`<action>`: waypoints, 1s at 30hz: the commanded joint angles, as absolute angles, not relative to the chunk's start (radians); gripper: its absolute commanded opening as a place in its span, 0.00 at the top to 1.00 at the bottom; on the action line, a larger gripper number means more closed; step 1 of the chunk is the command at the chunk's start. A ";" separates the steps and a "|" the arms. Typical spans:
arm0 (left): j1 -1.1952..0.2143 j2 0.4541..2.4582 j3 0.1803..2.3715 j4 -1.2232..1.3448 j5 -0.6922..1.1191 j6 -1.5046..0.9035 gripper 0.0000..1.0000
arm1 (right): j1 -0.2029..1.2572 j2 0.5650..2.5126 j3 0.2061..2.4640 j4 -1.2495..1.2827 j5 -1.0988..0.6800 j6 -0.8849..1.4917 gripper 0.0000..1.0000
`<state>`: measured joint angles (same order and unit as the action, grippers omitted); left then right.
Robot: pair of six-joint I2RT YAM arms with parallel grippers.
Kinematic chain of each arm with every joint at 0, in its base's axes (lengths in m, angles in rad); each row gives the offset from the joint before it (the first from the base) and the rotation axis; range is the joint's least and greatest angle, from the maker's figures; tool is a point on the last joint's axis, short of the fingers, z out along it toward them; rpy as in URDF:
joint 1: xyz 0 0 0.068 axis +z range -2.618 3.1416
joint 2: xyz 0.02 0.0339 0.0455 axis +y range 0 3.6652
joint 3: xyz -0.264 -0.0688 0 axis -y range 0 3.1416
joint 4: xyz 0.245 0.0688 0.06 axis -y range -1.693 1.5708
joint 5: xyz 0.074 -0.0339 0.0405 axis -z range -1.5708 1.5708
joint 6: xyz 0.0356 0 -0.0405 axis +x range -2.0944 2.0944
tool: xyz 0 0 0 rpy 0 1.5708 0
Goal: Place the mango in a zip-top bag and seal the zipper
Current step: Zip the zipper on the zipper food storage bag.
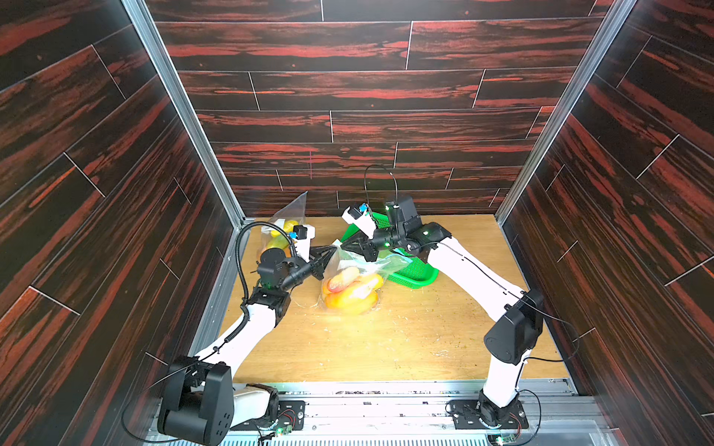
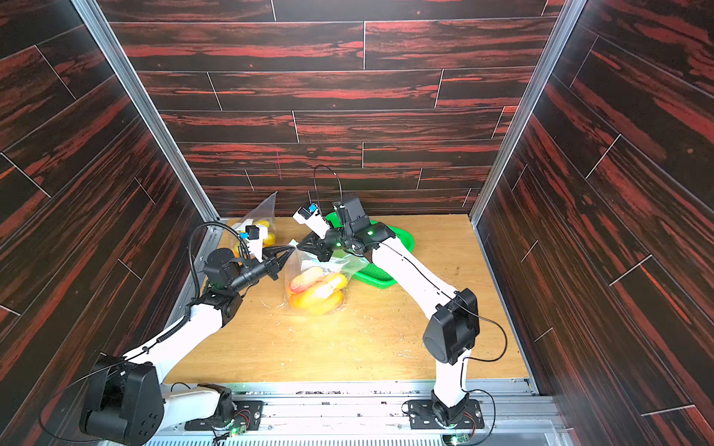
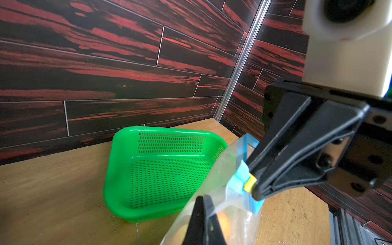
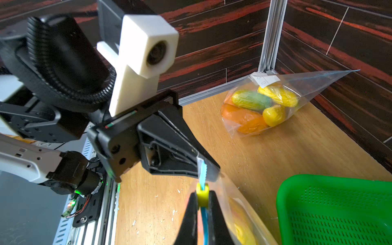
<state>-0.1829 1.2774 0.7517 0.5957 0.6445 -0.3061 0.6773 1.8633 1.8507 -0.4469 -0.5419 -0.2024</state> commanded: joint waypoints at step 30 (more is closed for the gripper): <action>-0.147 1.398 1.058 0.255 1.012 -0.068 0.82 | 0.641 1.922 1.996 -0.588 -0.726 -0.290 1.00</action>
